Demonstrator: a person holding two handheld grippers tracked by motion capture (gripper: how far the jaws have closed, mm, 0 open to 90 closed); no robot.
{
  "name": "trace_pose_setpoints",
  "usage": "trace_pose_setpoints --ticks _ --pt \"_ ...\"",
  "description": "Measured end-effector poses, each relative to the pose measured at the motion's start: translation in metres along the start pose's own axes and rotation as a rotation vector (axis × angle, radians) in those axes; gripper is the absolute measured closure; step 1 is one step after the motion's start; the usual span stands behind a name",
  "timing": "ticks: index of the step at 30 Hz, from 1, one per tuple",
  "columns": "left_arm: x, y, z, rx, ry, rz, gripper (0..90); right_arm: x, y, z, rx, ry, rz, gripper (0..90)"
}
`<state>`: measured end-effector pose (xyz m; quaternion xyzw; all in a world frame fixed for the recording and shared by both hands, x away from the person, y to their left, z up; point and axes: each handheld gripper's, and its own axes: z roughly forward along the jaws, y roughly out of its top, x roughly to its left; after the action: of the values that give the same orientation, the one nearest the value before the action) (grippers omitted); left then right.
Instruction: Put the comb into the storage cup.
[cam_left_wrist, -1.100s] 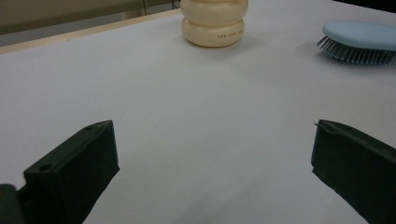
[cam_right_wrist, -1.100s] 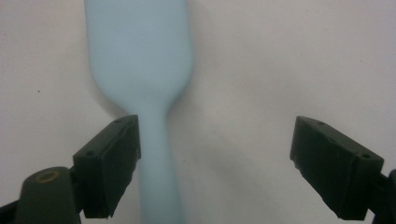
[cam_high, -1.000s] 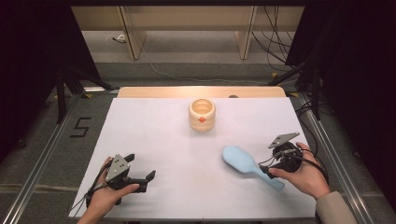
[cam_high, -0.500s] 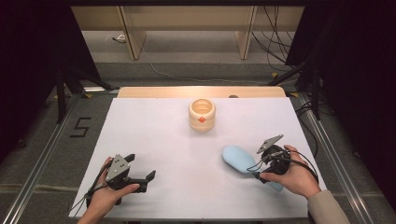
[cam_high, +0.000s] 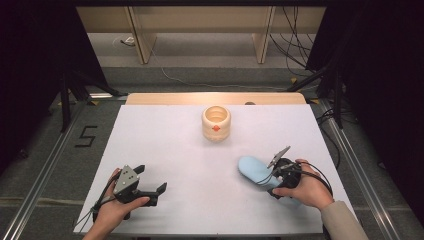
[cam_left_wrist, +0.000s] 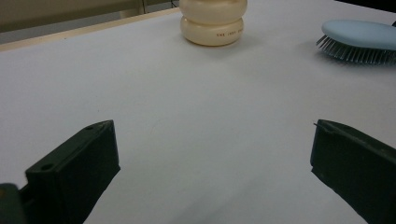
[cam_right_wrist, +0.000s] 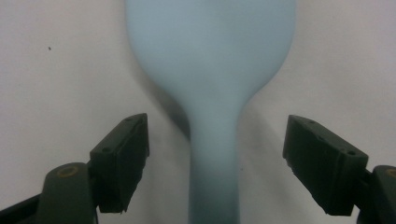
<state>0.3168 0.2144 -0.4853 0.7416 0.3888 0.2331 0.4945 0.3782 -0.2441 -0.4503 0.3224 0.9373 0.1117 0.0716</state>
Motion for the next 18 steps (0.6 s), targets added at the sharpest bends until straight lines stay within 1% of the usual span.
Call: trace_pose_setpoints --ticks 4,7,10,12,16,17,18 --pt "0.000 0.000 0.000 0.000 -0.002 -0.004 0.7 -0.002 0.004 0.006 0.024 0.013 -0.007 26.2" --pt "0.000 0.000 0.000 -0.001 -0.004 -0.006 0.8 -0.003 0.005 0.008 0.031 0.021 -0.013 28.1" --pt "0.000 0.000 0.000 -0.001 -0.005 -0.007 0.8 -0.004 0.006 0.010 0.041 0.020 -0.016 29.6" --pt "0.000 0.000 0.000 0.000 -0.006 -0.006 0.8 -0.004 0.008 0.011 0.046 0.024 -0.012 31.1" --pt "0.000 0.000 0.000 -0.002 -0.005 -0.007 0.9 -0.005 0.010 0.012 0.053 0.028 -0.017 31.6" --pt "0.000 0.000 0.000 -0.001 -0.005 -0.007 0.9 -0.005 0.012 0.012 0.056 0.035 -0.011 34.5" --pt "0.000 0.000 0.000 -0.001 -0.005 -0.007 0.9 -0.006 0.012 0.012 0.056 0.038 -0.010 35.5"
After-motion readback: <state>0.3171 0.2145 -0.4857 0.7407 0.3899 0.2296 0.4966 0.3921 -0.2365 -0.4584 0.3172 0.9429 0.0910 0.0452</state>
